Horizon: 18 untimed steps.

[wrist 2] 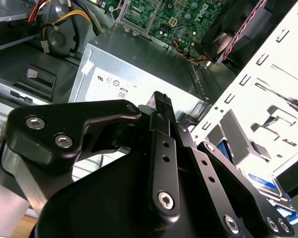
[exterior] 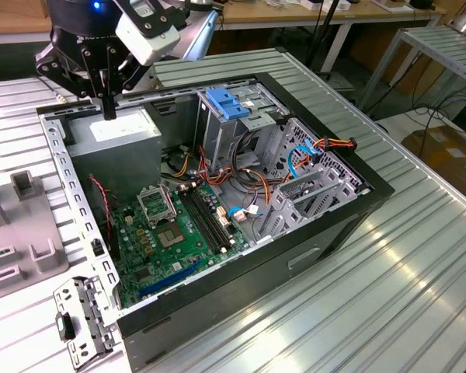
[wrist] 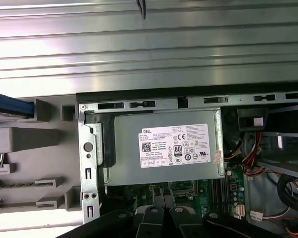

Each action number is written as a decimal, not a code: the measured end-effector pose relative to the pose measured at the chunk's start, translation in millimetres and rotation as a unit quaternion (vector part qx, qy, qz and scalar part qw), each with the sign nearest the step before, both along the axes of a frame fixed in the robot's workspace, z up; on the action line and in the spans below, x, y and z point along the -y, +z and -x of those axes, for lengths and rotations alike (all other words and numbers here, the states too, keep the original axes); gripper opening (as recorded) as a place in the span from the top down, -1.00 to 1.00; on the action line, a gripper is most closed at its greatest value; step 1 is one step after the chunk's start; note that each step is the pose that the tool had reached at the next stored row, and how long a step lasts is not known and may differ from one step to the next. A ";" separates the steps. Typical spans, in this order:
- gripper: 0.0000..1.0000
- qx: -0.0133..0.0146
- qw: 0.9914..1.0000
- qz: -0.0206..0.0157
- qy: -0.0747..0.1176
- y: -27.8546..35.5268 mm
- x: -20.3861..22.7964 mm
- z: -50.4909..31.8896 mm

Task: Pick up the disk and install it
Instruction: 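Reach for the disk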

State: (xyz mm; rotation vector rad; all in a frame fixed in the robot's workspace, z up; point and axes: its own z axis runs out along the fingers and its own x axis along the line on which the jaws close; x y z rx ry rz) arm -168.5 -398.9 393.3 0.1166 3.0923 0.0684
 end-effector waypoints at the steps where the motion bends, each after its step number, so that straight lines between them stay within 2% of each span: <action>1: 0.79 0.000 1.000 0.000 0.000 0.0 0.0 0.6; 18: 0.79 0.003 1.000 0.000 0.000 0.0 0.0 11.0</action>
